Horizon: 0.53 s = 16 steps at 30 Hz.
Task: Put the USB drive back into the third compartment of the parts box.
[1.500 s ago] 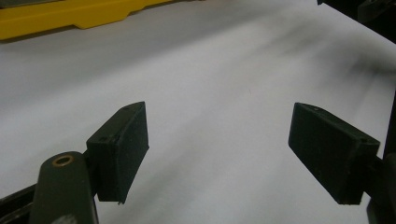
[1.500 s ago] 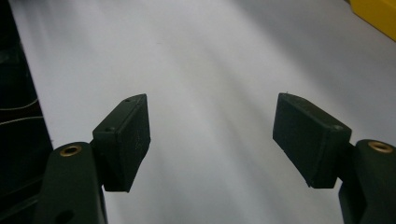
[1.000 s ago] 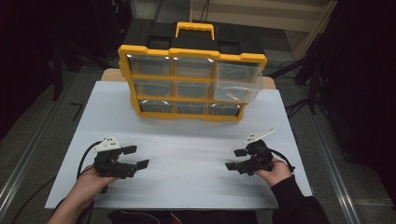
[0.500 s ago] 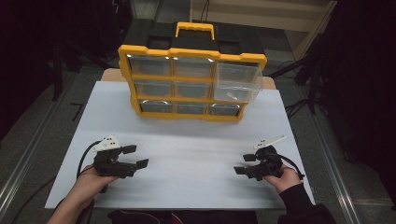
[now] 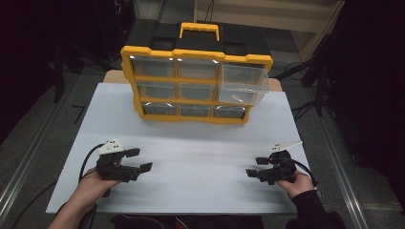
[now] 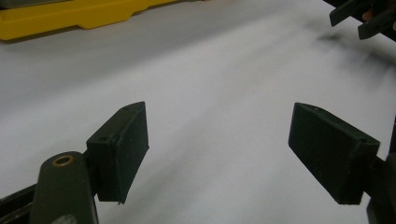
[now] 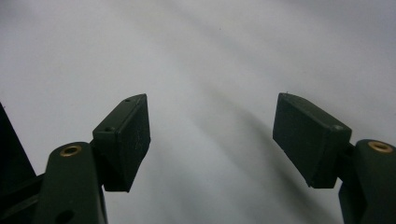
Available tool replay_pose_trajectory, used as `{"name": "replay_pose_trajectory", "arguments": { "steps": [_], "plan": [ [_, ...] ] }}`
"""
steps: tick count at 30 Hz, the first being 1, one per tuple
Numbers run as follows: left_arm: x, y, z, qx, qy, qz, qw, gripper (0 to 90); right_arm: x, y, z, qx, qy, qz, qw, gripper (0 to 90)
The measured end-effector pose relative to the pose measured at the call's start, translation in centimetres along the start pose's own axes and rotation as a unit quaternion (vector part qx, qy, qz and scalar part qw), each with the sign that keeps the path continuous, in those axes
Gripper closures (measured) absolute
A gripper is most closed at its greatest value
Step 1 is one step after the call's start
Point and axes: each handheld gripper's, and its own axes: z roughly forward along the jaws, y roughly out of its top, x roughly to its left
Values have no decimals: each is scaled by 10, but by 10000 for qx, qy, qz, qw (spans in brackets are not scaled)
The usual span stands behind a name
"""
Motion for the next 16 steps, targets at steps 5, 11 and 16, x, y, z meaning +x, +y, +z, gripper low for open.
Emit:
{"name": "replay_pose_trajectory", "arguments": {
  "steps": [5,11,16],
  "plan": [
    [0,0,0,5,-7,-2,10000,211,0,0,0,13,18,-40,10000,255],
    [0,0,0,7,-8,-3,10000,211,0,0,1,18,29,-58,10000,256],
    [0,0,0,24,9,8,10000,211,1,1,1,33,28,-48,10000,248]
  ]
}}
